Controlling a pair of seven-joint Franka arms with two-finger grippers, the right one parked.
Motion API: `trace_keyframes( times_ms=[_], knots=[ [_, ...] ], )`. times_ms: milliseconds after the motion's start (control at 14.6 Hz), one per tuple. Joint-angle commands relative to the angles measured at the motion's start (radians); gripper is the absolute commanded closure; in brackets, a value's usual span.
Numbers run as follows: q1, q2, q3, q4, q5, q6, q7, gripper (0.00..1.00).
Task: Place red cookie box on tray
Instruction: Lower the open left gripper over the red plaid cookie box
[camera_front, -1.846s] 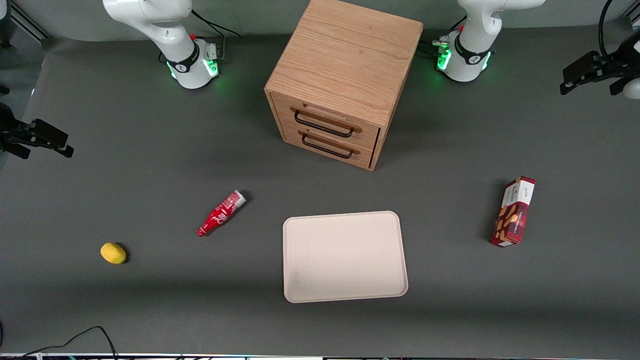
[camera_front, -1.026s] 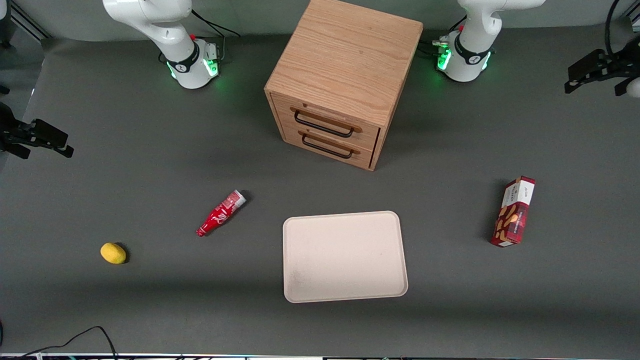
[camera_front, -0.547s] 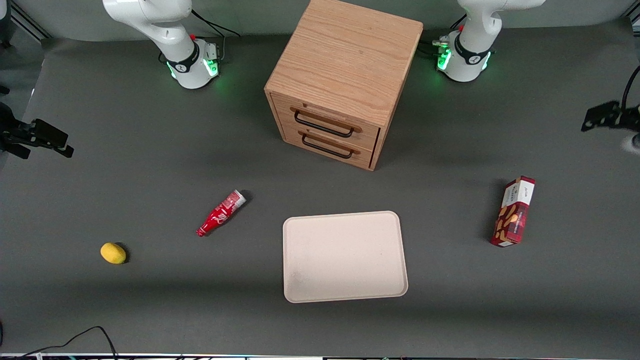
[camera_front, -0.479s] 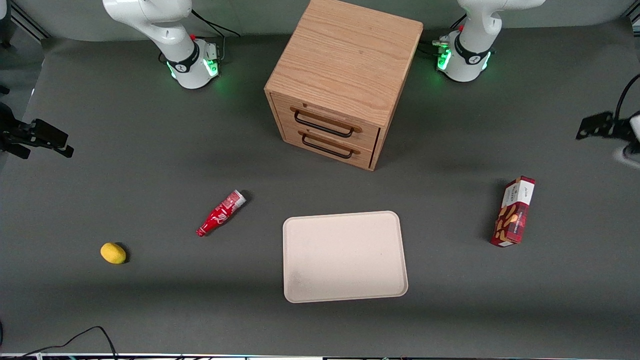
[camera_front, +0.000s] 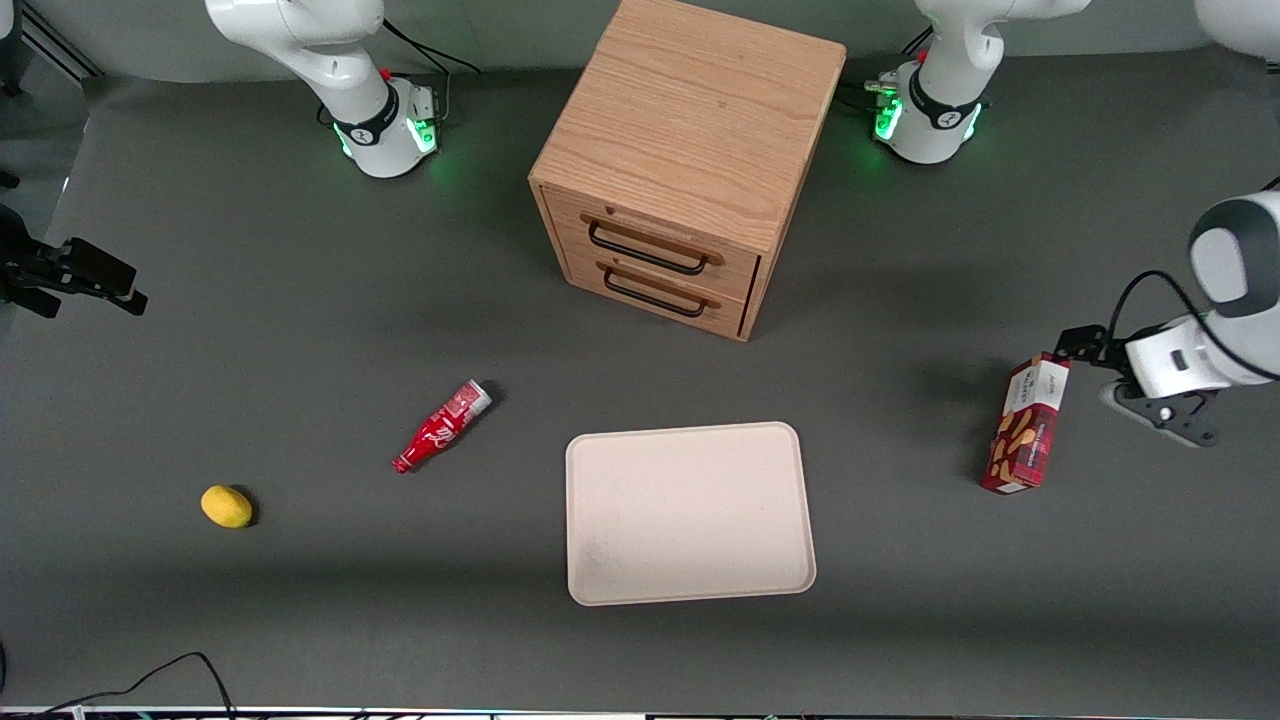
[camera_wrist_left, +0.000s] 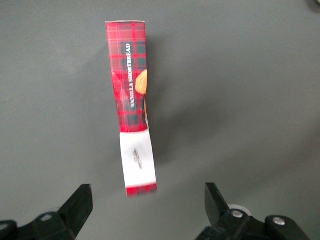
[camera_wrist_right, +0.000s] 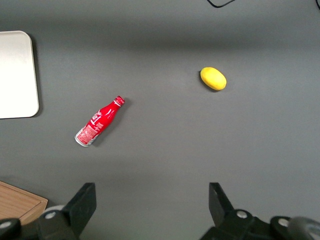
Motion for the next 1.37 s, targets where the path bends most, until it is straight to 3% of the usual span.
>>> trace_keyframes(
  times_ms=[0,547,615,684,752,1299],
  knots=[
    [-0.008,0.037,-0.014,-0.039,-0.024,0.120,0.024,0.00],
    [-0.010,0.143,-0.045,-0.105,-0.039,0.372,0.024,0.00],
    [-0.010,0.148,-0.048,-0.110,-0.042,0.386,0.015,0.17],
    [-0.010,0.151,-0.050,-0.110,-0.059,0.389,-0.001,0.76],
    [-0.008,0.155,-0.050,-0.107,-0.065,0.386,0.002,1.00],
    [-0.007,0.154,-0.048,-0.078,-0.065,0.355,0.016,1.00]
  ],
)
